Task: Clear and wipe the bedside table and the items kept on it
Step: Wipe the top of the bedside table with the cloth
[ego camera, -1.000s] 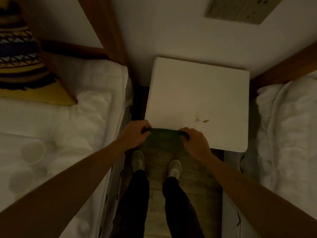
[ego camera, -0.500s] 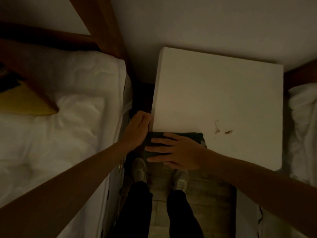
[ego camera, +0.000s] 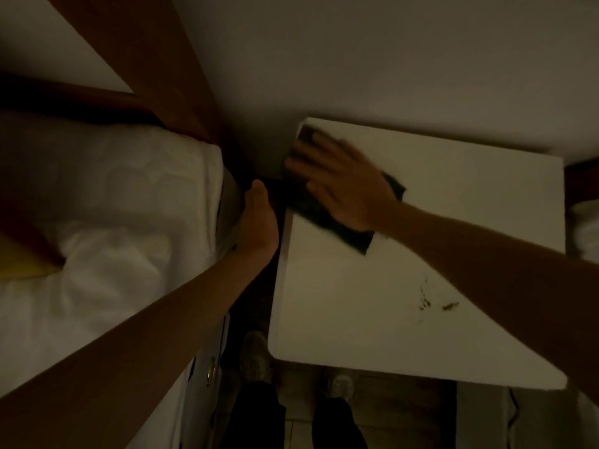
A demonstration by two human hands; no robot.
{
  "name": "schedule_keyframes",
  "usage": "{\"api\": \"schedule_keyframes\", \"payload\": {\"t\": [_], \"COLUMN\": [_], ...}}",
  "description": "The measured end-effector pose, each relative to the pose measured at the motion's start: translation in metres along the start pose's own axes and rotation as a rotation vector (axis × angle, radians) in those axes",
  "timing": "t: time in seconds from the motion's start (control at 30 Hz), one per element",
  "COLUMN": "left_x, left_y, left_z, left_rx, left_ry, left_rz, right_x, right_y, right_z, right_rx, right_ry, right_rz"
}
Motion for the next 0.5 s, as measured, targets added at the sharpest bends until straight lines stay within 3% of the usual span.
{"api": "schedule_keyframes", "payload": {"t": [0.1,0.17,0.27,0.33,0.4,0.5], "left_x": [0.006,0.023,0.038,0.038,0.038,0.04], "left_y": [0.013,0.02,0.022,0.021,0.02,0.019], "left_z": [0.016,0.037,0.057,0.059,0.055,0.055], "left_rx": [0.318,0.474,0.614,0.643,0.642,0.664], "left_ry": [0.086,0.032,0.078,0.141,0.159,0.144], "left_rz": [-0.251,-0.352,-0.468,-0.538,-0.564,-0.58], "right_x": [-0.004,-0.009,-0.013,-0.013,-0.013,-0.008], "right_y": [0.034,0.041,0.033,-0.002,-0.051,-0.115], "right_z": [-0.012,0.005,0.062,0.105,0.138,0.173], "right_rx": [0.224,0.398,0.889,1.1,1.094,0.88], "right_ry": [0.093,0.163,0.252,0.269,0.234,0.119], "right_rz": [0.003,0.032,0.12,0.148,0.147,0.104]}}
Point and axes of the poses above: each hand's wrist, its own z-axis away from the middle knuckle, its own x-axis out of the palm, y = z × x, the point moved 6 cm from there along -z, towards the middle knuckle, and after that the axes turned 15 degrees about y, right-handed, at the moved point
